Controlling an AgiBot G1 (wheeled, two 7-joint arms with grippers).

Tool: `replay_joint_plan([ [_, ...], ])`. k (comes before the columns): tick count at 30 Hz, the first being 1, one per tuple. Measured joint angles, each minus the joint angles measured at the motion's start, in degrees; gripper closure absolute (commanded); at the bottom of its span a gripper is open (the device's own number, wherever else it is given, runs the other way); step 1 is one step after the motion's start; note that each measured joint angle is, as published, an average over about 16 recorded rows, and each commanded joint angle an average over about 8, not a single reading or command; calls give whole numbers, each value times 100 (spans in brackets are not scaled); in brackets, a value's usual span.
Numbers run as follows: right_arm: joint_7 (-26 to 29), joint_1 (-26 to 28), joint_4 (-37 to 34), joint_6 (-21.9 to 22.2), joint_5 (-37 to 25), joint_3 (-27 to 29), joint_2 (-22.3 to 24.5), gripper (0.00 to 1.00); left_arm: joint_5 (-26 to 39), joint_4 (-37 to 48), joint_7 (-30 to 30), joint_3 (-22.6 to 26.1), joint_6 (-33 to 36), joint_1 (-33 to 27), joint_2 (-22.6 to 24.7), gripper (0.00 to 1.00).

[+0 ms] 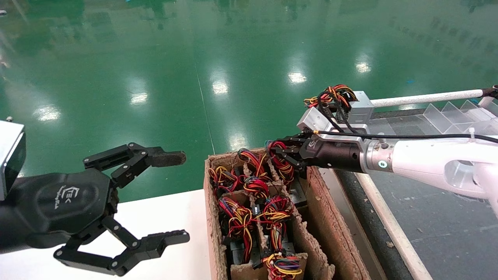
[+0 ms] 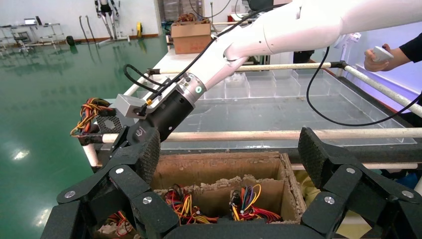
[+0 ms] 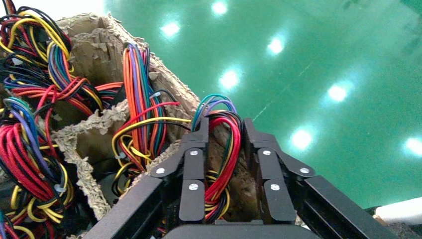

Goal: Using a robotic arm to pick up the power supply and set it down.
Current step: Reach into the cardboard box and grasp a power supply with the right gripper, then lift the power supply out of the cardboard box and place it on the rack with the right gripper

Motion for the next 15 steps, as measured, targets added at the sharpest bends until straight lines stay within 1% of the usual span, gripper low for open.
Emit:
replay_joint_plan([
  [8, -77, 1, -41, 17, 47, 33, -15, 100, 0, 0, 0, 0, 0, 0, 0, 0],
  [15, -184, 30, -18, -104, 168, 118, 66, 100, 0, 0, 0, 0, 0, 0, 0, 0],
])
